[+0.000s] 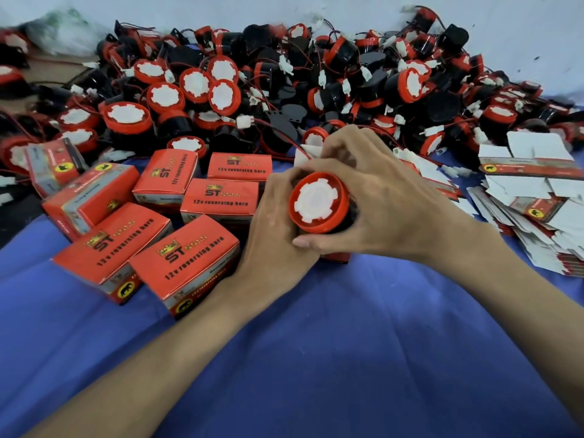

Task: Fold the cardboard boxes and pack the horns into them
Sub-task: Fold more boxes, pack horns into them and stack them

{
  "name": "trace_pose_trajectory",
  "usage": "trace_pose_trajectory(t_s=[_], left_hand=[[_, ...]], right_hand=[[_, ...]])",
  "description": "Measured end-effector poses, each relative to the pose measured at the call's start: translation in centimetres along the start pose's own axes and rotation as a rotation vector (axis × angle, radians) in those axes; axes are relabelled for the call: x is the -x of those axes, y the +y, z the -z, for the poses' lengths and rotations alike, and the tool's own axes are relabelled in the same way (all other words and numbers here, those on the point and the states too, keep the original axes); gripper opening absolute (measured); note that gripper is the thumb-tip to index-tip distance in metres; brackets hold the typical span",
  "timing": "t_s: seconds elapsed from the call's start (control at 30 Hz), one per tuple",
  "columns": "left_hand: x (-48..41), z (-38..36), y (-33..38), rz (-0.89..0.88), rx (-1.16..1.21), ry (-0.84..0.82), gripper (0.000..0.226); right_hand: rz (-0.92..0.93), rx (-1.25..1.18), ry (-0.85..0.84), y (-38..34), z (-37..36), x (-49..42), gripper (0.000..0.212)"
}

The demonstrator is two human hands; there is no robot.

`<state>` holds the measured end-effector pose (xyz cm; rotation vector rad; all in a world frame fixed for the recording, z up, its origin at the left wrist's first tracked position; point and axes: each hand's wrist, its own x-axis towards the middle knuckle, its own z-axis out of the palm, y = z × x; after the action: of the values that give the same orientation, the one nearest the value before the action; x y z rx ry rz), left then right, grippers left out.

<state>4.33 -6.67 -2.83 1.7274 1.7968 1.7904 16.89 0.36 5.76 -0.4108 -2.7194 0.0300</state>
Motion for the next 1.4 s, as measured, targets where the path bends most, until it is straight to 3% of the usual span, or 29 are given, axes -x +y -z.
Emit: trace_pose_trajectory(t_s=[0.2, 0.37, 0.6, 0.73, 0.87, 1.07, 1.17, 1.3, 1.4], left_hand=[[0.2, 0.0, -0.4, -0.017, 0.001, -0.044, 0.064], [0.0, 0.0, -0.1, 0.035, -0.029, -0.100, 0.057], [-0.1, 0.5, 0.4, 0.007, -0.031, -0.206, 0.063], [-0.1, 0.6, 0.3, 0.019, -0.030, -0.228, 0.067], [-0.2, 0.6, 0.3, -0.011, -0.004, -0.237, 0.064], [-0.2, 0.3, 0.0, 0.000, -0.015, -0.196, 0.057], [-0.3, 0.3, -0.1, 0.015, -0.002, -0.197, 0.054], [-0.5, 0.3, 0.2, 0.037, -0.004, -0.209, 0.053], [-0.4, 0.5, 0.6, 0.049, -0.024, -0.222, 0.051]], right_hand=[[0.079, 0.004, -0.016, 0.6, 0.0, 0.0, 0.082], [-0.017, -0.247, -0.161, 1.5, 0.5, -0.1, 0.097], [0.028, -0.213, -0.241, 2.5, 1.2, 0.1, 0.075], [-0.022, -0.098, -0.280, 2.6, 1.3, 0.3, 0.072], [0.039, 0.182, -0.269, 1.7, 0.1, 0.2, 0.046], [0.037, 0.069, -0.255, 1.9, -0.1, -0.1, 0.034], [0.019, 0.061, -0.236, 1.7, -0.3, 0.2, 0.035], [0.155, 0.093, -0.299, 1.8, -0.6, -0.1, 0.046], [0.131, -0.052, -0.288, 1.8, -0.5, 0.0, 0.047]])
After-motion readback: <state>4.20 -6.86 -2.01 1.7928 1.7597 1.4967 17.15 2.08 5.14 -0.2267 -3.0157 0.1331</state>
